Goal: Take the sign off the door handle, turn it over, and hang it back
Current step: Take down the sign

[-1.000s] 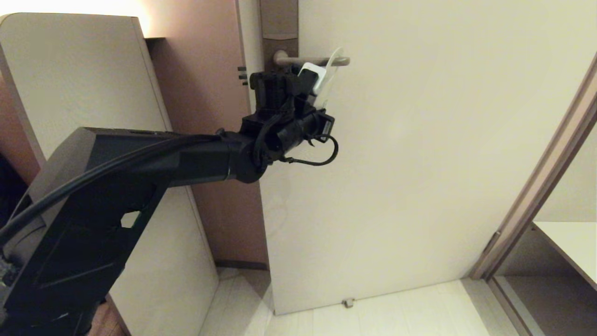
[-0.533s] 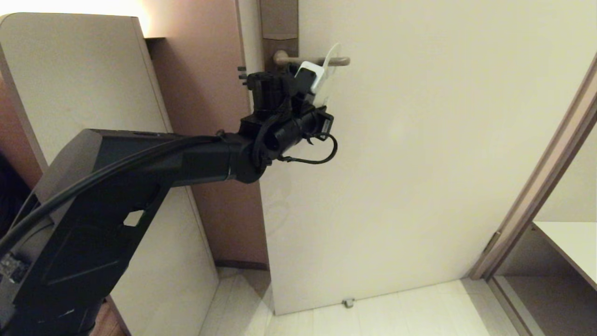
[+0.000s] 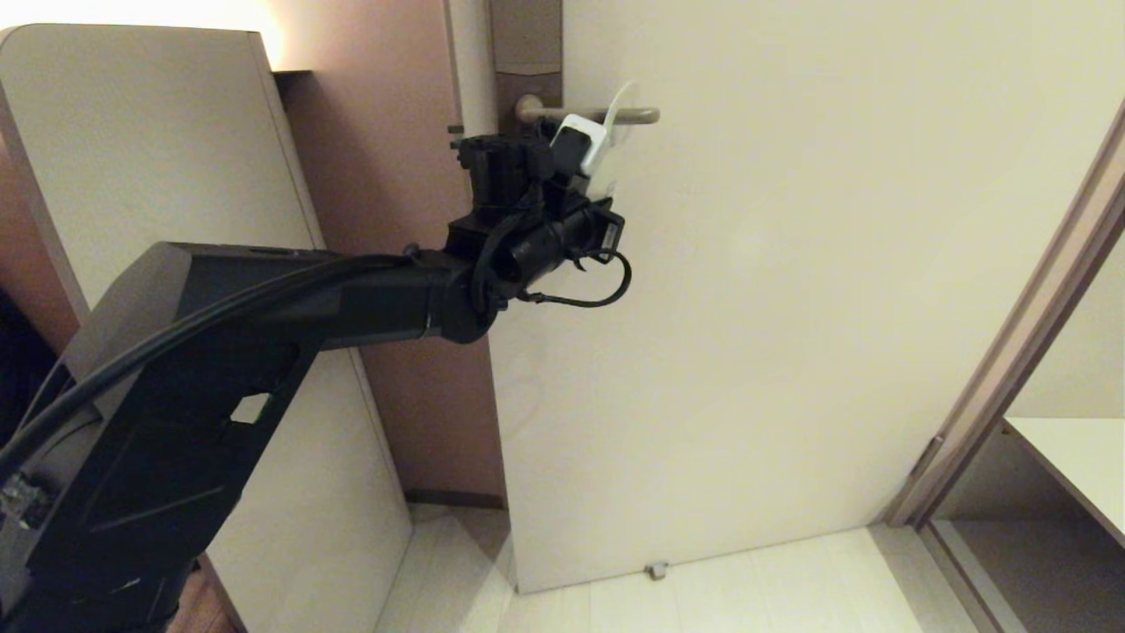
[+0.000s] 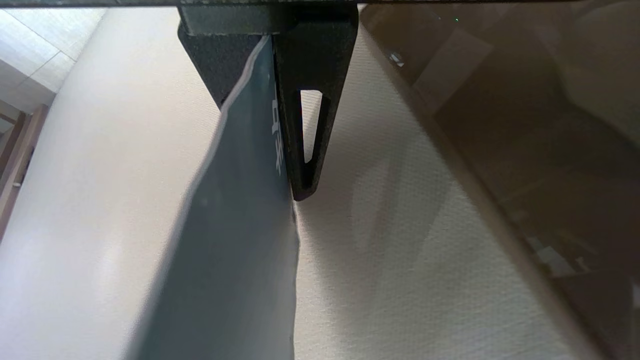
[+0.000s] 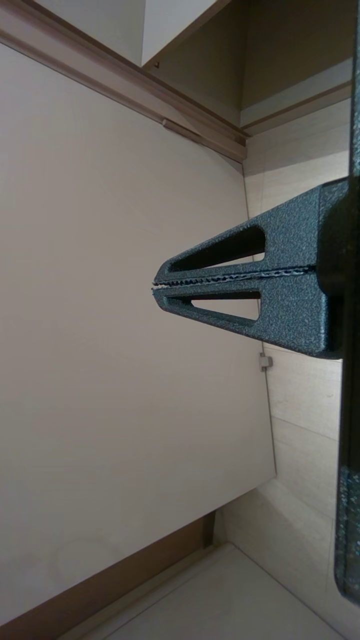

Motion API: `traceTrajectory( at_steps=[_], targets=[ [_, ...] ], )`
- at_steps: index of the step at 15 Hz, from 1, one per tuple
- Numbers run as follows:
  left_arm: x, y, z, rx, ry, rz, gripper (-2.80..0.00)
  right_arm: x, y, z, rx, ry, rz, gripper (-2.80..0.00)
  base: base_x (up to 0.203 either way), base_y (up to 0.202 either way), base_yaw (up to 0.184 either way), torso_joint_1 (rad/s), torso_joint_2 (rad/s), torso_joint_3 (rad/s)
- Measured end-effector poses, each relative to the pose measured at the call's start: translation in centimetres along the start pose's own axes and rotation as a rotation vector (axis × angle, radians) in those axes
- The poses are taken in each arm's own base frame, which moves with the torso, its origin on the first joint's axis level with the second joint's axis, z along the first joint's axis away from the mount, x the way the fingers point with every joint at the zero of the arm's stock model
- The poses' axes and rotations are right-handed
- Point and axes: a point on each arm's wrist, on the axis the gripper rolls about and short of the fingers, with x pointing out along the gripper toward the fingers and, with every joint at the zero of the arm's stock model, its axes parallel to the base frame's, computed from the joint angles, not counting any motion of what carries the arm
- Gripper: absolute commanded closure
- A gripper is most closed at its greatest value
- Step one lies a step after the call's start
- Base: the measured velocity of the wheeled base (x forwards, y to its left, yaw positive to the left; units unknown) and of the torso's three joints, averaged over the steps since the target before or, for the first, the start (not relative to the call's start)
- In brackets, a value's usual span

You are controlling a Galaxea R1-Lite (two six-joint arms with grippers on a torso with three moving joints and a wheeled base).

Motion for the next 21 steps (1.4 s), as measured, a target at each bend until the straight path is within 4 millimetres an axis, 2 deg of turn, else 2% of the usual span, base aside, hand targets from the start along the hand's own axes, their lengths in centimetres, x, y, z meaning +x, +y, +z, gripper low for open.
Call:
traceTrajectory(
  at_steps=[10,21],
  targets=[
    [0.0,-0.7,0.1,0.004,-0.022,-0.093,0.0,0.0,0.0,0.0,0.0,0.0,0.0,0.0,0.0,0.0,0.0,0.0,0.0,0.0],
    [-0.1,-2.7,0.8,0.045,0.021,0.128,0.0,0.0,0.0,0.0,0.0,0.0,0.0,0.0,0.0,0.0,0.0,0.0,0.0,0.0]
  ],
)
